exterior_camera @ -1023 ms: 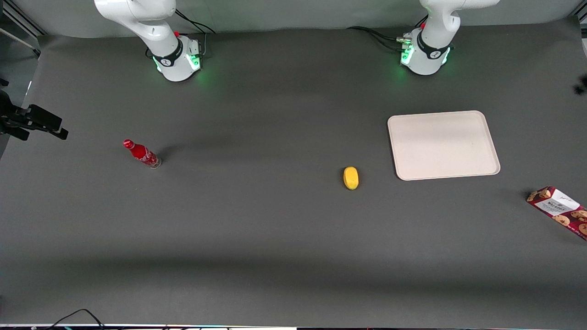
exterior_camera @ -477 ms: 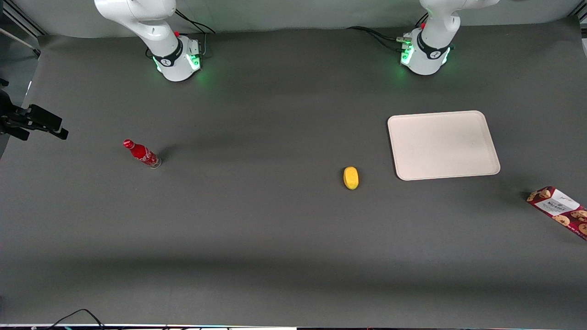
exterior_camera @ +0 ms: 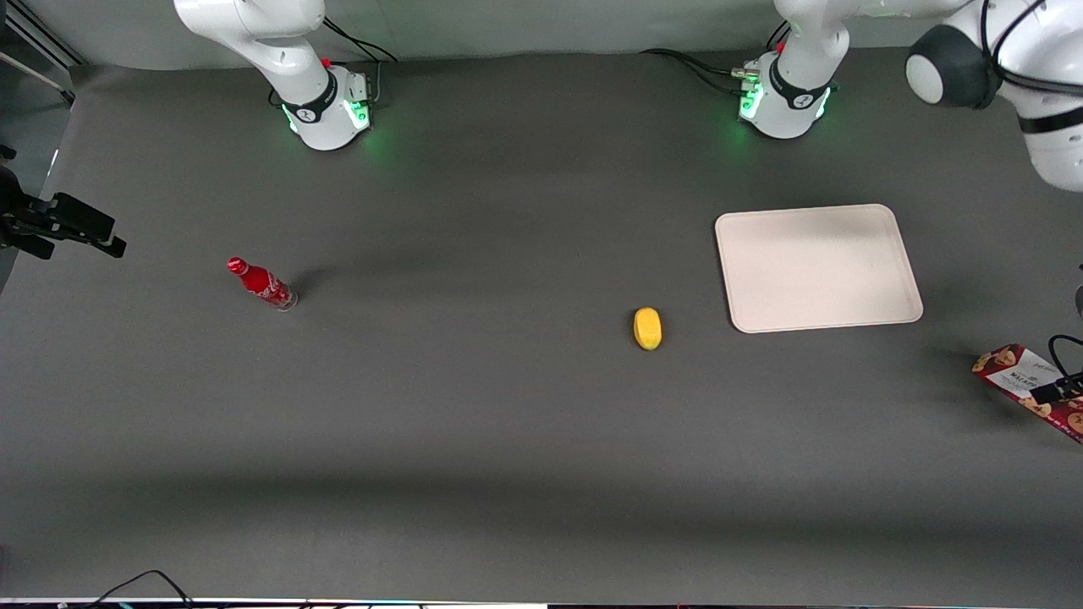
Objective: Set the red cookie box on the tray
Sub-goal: 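Close the left gripper on the shortbread box and lift it upright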
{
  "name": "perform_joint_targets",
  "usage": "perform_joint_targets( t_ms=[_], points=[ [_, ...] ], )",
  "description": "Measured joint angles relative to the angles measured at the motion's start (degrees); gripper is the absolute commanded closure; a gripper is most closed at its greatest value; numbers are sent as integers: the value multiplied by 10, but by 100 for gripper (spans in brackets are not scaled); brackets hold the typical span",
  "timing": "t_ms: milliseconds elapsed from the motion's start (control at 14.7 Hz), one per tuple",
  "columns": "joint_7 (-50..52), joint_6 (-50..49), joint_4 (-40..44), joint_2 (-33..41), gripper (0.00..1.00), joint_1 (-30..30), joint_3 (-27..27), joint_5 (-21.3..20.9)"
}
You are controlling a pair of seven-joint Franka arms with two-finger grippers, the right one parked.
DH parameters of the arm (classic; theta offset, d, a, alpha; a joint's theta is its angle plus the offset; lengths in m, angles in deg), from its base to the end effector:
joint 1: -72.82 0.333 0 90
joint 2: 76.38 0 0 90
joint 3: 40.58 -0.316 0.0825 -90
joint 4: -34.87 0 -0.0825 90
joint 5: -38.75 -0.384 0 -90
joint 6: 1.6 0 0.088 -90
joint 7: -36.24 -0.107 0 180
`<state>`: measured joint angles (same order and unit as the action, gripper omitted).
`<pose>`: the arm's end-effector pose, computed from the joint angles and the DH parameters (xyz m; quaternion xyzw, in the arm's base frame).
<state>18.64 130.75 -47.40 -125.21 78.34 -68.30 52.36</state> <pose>0.6541 0.3350 0.2334 -0.9865 -0.1281 -0.0189 0.1007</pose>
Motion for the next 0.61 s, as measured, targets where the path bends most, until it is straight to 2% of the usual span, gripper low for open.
perform_joint_targets(
  t_ms=[68,136,273,614],
  points=[
    [-11,6,4,-10,93,6,0,11],
    [-16,13,5,-16,100,9,-1,28],
    [-22,16,6,-20,100,10,-1,67],
    [-28,16,12,-24,100,10,-1,80]
  ],
)
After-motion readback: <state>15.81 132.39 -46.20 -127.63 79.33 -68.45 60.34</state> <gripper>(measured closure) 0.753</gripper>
